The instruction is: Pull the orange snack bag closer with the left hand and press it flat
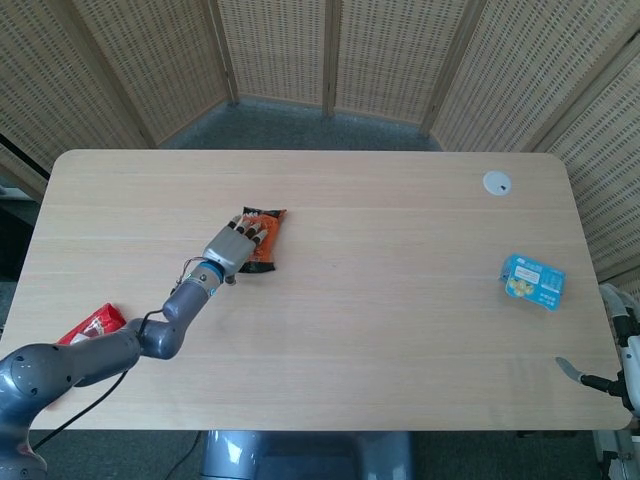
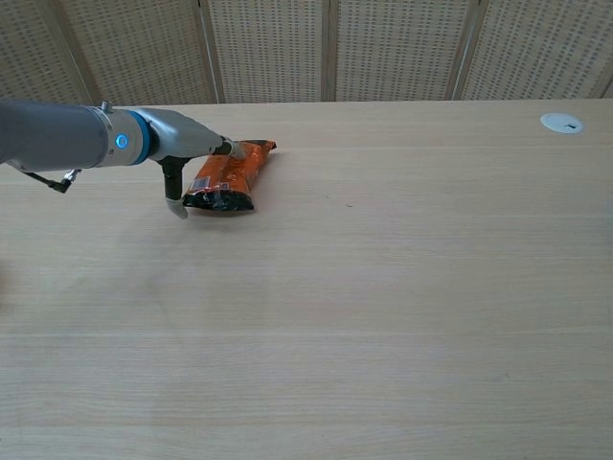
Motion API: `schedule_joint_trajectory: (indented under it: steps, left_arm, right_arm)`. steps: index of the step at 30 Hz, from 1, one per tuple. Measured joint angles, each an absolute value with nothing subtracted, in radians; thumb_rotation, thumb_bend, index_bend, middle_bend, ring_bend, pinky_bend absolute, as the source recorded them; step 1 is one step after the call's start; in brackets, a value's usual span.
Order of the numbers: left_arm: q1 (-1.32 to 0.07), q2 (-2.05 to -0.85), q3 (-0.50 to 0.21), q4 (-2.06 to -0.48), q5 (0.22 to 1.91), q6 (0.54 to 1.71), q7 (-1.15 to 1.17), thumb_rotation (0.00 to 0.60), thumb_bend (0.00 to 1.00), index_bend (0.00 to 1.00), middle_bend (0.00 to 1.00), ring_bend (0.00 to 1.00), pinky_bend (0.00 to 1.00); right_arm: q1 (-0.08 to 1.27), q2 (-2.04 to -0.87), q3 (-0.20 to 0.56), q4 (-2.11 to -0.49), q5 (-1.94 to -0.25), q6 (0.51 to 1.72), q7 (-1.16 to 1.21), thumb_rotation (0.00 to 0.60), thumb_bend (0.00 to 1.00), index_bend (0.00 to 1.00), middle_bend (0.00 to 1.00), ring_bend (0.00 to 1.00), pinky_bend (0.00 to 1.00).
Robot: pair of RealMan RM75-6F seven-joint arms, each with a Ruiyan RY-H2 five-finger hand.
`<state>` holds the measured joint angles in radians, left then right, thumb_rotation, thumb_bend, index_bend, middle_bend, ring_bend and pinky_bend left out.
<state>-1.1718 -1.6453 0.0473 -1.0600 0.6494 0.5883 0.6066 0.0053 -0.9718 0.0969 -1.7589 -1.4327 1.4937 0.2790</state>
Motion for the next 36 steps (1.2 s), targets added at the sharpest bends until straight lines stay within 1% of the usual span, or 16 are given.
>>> schedule_joint_trajectory:
  steps: [6,10,13,15,17,21,24,30,36]
  left_arm:
    - [-1.152,-1.504,0.097,-1.276,0.644,0.614,0.628,0.600,0.00,0.08,0.00,0.00,0.00]
    - [-1.138,-1.376,0.155,-1.446,0.626,0.644,0.649,0.600,0.00,0.09,0.00,0.00,0.00]
    - [-1.132,-1.291,0.194,-1.541,0.602,0.675,0.664,0.600,0.00,0.10,0.00,0.00,0.00]
    - [-1.128,-1.257,0.203,-1.573,0.590,0.699,0.664,0.600,0.00,0.10,0.00,0.00,0.00]
    - [-1.124,-1.245,0.197,-1.582,0.589,0.716,0.651,0.600,0.00,0.10,0.00,0.00,0.00]
    - [-1.113,-1.265,0.158,-1.552,0.631,0.730,0.612,0.600,0.00,0.06,0.00,0.00,0.00]
    - [-1.107,-1.312,0.132,-1.492,0.664,0.733,0.590,0.600,0.00,0.03,0.00,0.00,0.00]
    - [-1.105,-1.455,0.093,-1.308,0.681,0.707,0.570,0.600,0.00,0.03,0.00,0.00,0.00]
    - [-1.105,-1.620,0.061,-1.087,0.673,0.638,0.544,0.600,0.00,0.03,0.00,0.00,0.00]
  right_arm:
    - [0.010,-0.978,0.092,-1.760,-1.439,1.484,0.275,0.600,0.00,0.00,0.00,0.00,0.00]
    - [0.013,-0.979,0.091,-1.764,-1.443,1.482,0.272,0.600,0.00,0.00,0.00,0.00,0.00]
    - [0.013,-0.979,0.091,-1.766,-1.446,1.483,0.272,0.600,0.00,0.00,0.00,0.00,0.00]
    - [0.013,-0.978,0.090,-1.767,-1.449,1.484,0.273,0.600,0.00,0.00,0.00,0.00,0.00]
    - [0.013,-0.976,0.088,-1.768,-1.452,1.484,0.275,0.600,0.00,0.00,0.00,0.00,0.00]
    - [0.012,-0.973,0.088,-1.768,-1.452,1.485,0.279,0.600,0.00,0.00,0.00,0.00,0.00]
    - [0.012,-0.972,0.088,-1.766,-1.451,1.485,0.283,0.600,0.00,0.00,0.00,0.00,0.00]
    - [0.012,-0.971,0.089,-1.760,-1.443,1.481,0.290,0.600,0.00,0.00,0.00,0.00,0.00]
    - [0.010,-0.969,0.092,-1.759,-1.435,1.484,0.290,0.600,0.00,0.00,0.00,0.00,0.00]
